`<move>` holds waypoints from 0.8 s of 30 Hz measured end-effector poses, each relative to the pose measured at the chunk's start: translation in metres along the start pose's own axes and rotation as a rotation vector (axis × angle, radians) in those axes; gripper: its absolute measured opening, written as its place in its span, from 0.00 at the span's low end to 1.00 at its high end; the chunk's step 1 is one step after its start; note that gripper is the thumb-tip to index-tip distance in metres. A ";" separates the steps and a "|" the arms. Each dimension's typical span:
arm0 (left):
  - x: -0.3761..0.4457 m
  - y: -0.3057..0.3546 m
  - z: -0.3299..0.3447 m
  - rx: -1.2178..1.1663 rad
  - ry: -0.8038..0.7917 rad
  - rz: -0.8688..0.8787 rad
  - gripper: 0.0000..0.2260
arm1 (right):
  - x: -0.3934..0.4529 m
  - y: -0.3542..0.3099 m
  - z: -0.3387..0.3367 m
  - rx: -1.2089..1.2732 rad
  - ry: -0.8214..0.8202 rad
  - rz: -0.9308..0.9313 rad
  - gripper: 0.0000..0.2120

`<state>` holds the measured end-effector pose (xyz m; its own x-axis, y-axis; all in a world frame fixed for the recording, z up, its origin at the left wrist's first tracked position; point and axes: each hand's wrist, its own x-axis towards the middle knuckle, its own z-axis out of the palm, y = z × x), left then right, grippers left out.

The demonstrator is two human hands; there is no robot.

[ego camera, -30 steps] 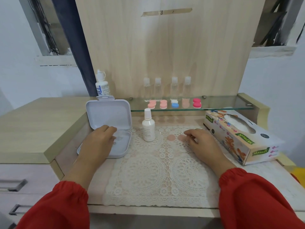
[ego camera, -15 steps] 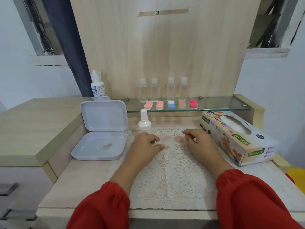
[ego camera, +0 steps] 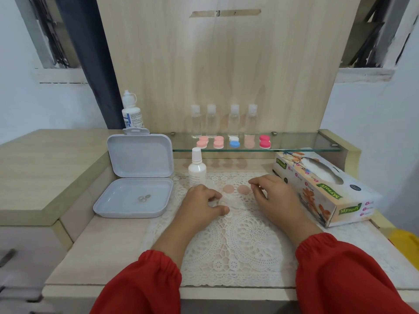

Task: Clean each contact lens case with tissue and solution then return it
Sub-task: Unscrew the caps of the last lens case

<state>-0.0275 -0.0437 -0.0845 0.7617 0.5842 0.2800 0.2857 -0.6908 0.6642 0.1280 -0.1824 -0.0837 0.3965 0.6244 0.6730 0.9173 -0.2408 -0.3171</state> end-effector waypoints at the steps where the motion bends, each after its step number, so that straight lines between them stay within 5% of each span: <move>1: -0.001 -0.001 0.000 -0.007 -0.008 -0.006 0.22 | 0.001 -0.001 -0.001 -0.072 0.038 -0.085 0.07; 4: -0.003 -0.002 -0.001 -0.042 -0.011 -0.014 0.23 | 0.013 -0.003 -0.012 -0.222 0.152 -0.108 0.09; 7: -0.005 0.000 -0.002 -0.040 -0.009 -0.013 0.22 | 0.033 0.002 -0.039 -0.256 0.243 0.230 0.08; 12: -0.005 0.002 -0.003 -0.024 -0.009 -0.004 0.20 | 0.052 0.050 -0.082 -0.388 -0.128 0.682 0.10; 19: -0.005 0.003 -0.002 -0.049 -0.004 -0.013 0.18 | 0.046 0.080 -0.079 -0.419 -0.189 0.778 0.07; 24: -0.009 0.016 -0.001 -0.052 0.166 0.097 0.13 | 0.044 0.084 -0.076 -0.417 -0.153 0.801 0.06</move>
<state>-0.0309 -0.0596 -0.0759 0.6769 0.5811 0.4518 0.1822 -0.7270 0.6620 0.2248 -0.2313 -0.0301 0.9382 0.2393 0.2502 0.3201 -0.8747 -0.3639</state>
